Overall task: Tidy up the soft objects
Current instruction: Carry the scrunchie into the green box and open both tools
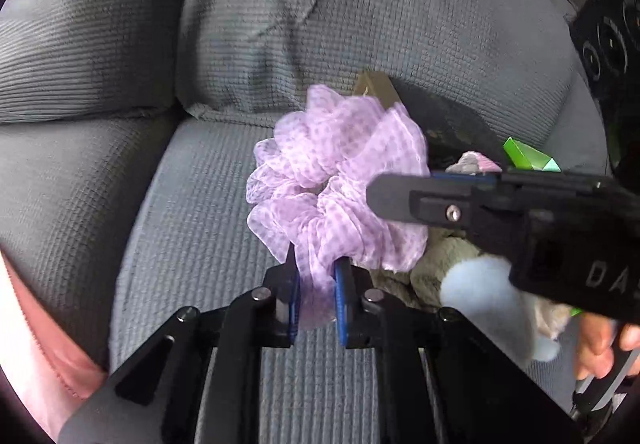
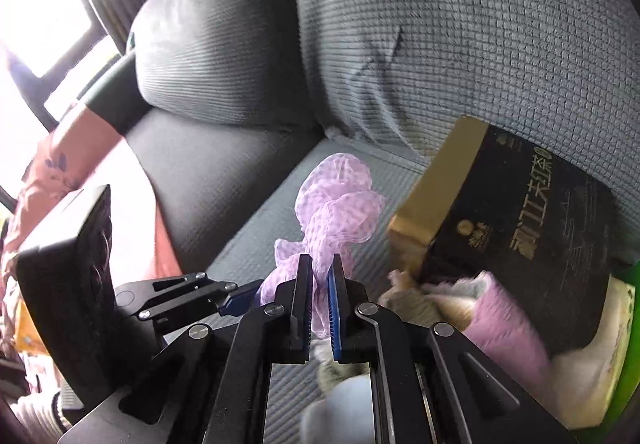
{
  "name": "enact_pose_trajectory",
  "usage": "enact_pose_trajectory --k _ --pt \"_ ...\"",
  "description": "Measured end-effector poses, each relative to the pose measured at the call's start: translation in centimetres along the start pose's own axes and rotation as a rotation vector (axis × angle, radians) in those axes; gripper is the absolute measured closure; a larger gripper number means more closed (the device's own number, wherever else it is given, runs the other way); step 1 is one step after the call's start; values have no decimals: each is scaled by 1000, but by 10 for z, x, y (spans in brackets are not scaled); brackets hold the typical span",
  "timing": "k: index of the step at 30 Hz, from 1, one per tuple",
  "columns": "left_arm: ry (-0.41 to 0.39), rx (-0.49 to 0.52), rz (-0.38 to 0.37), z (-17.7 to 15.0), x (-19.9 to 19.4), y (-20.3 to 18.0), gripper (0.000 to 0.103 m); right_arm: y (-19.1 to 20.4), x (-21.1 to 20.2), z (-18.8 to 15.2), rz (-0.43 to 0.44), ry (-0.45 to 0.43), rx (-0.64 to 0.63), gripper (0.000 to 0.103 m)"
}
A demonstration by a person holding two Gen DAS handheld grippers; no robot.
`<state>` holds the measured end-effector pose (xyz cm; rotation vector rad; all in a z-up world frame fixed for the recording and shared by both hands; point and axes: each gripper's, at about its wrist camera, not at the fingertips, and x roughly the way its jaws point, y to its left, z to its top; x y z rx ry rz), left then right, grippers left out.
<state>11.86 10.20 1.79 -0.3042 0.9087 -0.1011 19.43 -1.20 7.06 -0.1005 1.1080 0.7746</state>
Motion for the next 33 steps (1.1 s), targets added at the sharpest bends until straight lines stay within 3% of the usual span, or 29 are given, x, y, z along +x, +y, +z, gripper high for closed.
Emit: enact_pose_trajectory --k 6,11,17,24,33 --pt "-17 -16 29 -10 -31 9 91 15 -15 -16 19 -32 -4 95" --pt "-52 35 55 -5 -57 -15 91 34 -37 -18 8 -90 -26 95" --pt "-84 91 53 6 -80 -59 91 31 -84 -25 -46 -180 -32 95" --pt "-93 180 6 18 -72 -136 91 -4 -140 -46 -118 -269 17 95" --pt "-26 303 -103 18 -25 -252 91 -95 -200 -92 -245 -326 148 95"
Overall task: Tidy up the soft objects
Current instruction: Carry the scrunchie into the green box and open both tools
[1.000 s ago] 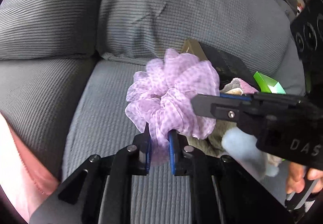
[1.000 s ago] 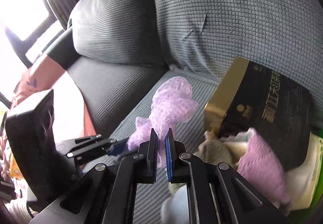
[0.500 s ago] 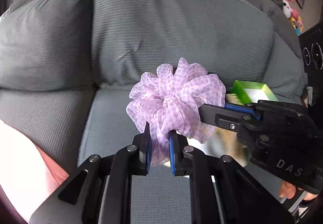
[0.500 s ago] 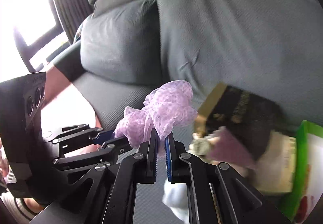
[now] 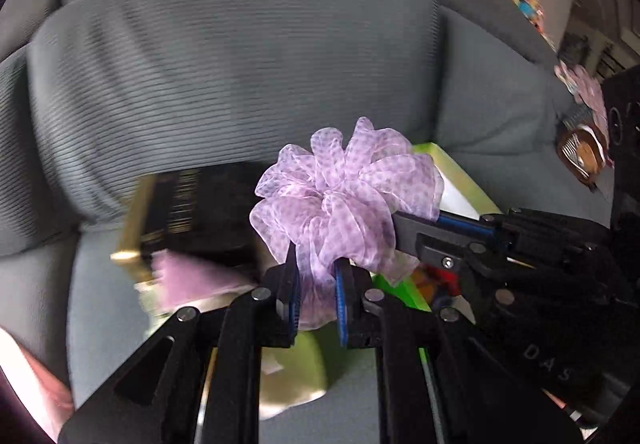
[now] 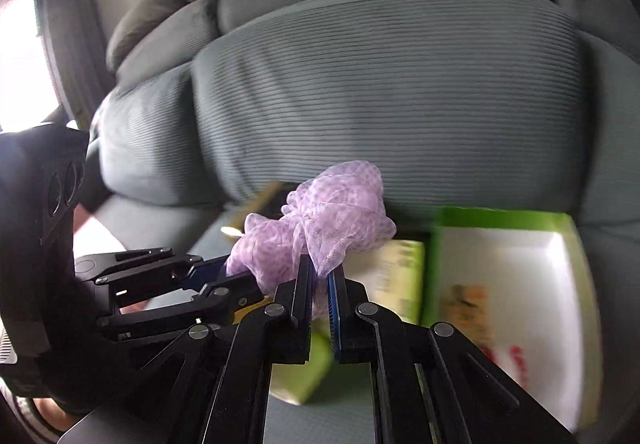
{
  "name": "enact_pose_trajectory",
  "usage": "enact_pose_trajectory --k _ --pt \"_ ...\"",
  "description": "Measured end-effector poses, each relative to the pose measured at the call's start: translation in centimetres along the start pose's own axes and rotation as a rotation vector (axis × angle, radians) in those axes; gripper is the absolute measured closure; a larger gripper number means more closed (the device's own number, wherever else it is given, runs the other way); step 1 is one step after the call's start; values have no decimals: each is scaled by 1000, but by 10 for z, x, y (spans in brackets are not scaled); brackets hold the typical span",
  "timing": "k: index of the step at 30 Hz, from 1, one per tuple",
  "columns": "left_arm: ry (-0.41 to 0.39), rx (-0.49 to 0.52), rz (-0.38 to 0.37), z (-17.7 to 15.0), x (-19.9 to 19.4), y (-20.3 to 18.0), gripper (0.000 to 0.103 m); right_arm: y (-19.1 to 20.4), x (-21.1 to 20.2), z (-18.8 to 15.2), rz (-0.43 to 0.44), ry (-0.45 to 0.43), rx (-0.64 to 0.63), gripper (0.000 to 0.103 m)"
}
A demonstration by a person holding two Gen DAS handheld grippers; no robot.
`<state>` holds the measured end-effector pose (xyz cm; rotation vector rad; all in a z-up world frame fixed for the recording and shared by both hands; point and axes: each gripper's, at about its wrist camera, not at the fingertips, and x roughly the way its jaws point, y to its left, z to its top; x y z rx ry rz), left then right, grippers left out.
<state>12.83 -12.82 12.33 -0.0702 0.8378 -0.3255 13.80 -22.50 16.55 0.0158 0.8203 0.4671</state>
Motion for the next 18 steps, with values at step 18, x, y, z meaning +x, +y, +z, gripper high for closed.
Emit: enact_pose_trajectory --k 18 --pt "183 92 -38 15 120 -85 83 -131 -3 -55 -193 84 163 94"
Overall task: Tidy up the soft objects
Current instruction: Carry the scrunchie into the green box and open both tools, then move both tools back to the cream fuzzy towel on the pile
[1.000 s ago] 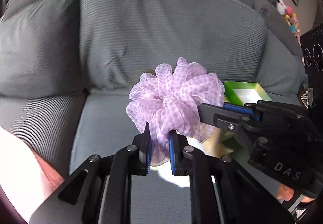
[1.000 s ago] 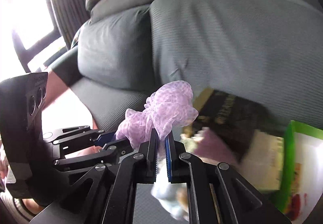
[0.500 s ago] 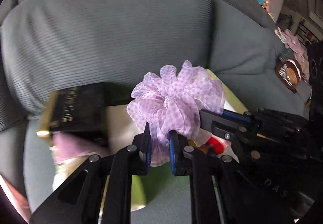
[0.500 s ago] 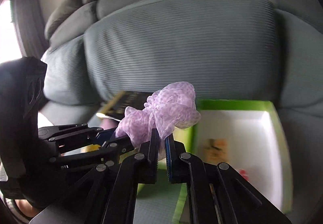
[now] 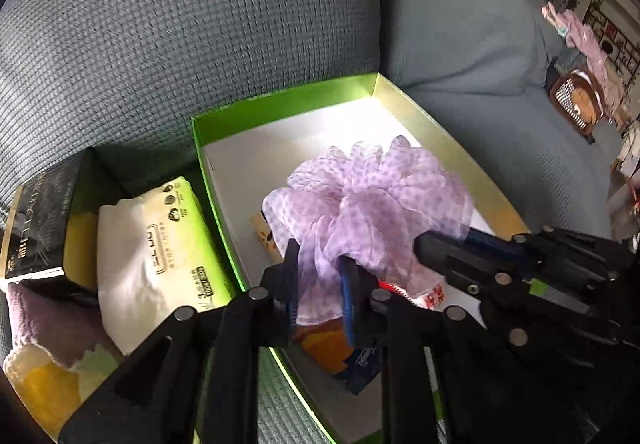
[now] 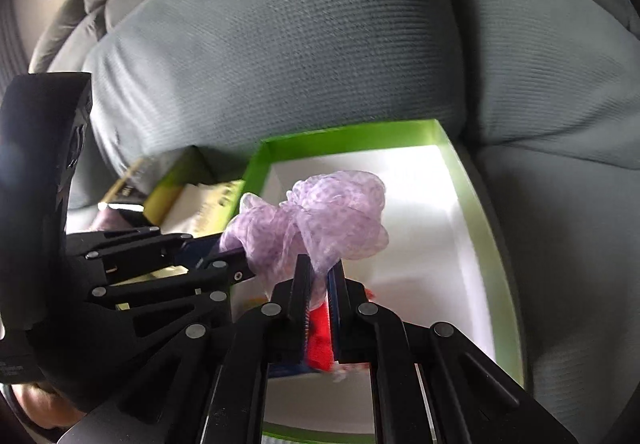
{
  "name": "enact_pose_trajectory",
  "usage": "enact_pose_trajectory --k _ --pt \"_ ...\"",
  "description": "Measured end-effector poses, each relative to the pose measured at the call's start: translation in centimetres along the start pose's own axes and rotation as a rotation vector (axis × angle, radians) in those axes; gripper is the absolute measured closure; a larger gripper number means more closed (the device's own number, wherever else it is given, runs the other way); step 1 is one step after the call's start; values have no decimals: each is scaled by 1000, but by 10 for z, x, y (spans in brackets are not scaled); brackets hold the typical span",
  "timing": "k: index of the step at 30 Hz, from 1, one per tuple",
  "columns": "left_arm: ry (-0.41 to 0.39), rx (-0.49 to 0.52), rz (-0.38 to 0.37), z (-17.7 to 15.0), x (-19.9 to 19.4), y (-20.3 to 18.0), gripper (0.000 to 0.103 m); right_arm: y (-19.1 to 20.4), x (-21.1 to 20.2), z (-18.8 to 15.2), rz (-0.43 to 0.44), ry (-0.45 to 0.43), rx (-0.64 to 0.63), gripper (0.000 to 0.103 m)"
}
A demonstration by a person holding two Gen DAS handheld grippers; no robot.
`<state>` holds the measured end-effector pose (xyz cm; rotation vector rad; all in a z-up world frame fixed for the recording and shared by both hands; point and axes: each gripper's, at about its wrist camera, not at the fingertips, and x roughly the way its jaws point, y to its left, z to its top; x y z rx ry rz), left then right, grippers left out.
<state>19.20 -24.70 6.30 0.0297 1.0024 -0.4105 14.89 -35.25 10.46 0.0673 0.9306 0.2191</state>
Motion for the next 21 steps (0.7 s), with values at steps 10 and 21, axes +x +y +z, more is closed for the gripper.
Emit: enact_pose_trajectory --k 10,21 --pt "-7 4 18 -1 5 0 39 -25 -2 -7 -68 5 25 78" --pt "-74 -62 8 -15 -36 18 1 -37 -55 -19 -112 -124 80 19"
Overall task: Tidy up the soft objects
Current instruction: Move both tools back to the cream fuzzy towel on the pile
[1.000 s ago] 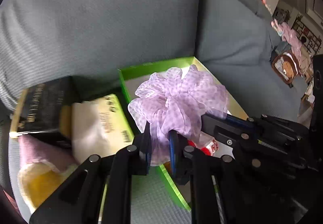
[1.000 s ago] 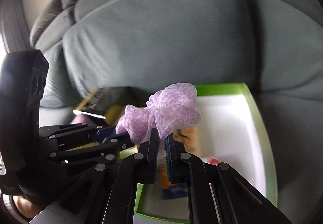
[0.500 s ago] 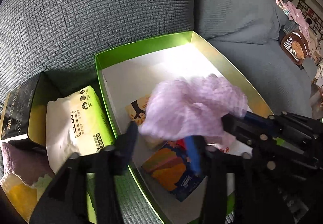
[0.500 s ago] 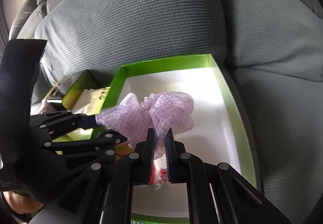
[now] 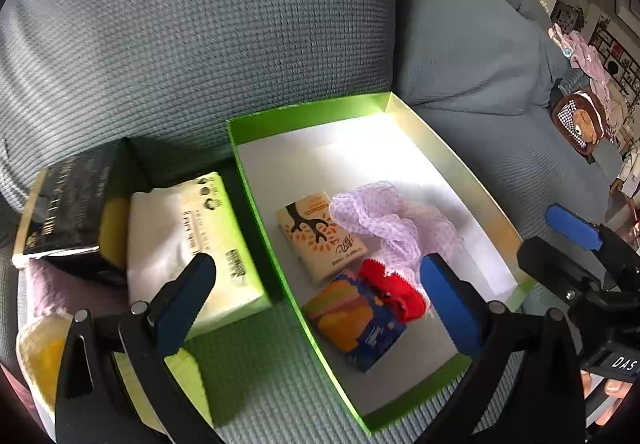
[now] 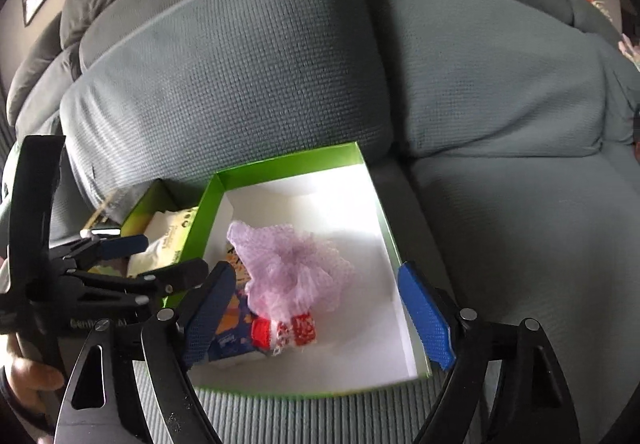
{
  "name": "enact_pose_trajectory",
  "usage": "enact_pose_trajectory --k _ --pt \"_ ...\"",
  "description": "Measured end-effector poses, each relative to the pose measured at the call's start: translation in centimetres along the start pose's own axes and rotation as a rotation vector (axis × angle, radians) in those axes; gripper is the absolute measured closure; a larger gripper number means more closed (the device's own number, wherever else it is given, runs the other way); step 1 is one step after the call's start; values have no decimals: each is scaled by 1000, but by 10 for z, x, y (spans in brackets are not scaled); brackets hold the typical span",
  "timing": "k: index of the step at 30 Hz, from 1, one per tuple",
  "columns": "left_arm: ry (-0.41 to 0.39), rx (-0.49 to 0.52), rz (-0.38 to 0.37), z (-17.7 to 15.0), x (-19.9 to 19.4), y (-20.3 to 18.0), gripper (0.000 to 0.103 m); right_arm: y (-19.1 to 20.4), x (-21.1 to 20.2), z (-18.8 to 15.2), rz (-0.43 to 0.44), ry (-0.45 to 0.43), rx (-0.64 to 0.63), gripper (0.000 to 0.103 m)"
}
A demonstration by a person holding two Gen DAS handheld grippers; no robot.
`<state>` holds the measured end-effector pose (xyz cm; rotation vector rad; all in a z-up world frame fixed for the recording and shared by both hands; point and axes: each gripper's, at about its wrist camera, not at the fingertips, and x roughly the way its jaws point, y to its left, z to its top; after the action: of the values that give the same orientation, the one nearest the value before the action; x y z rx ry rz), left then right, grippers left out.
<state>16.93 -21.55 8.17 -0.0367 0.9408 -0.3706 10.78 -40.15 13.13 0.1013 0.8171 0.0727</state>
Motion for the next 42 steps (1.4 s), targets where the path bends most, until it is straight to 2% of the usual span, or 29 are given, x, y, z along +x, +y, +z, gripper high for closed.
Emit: enact_pose_trajectory --k 15,28,35,42 --pt "-139 33 16 -47 -83 9 1 33 -55 -41 71 -38 27 19" --pt "-155 -49 58 -94 -112 41 1 91 -68 -60 120 -9 -57 19" --pt "-151 -132 65 -116 -121 76 1 118 -60 -74 149 28 -96 19" --pt "-137 -246 121 -145 -130 139 1 150 -39 -96 169 67 -171 19"
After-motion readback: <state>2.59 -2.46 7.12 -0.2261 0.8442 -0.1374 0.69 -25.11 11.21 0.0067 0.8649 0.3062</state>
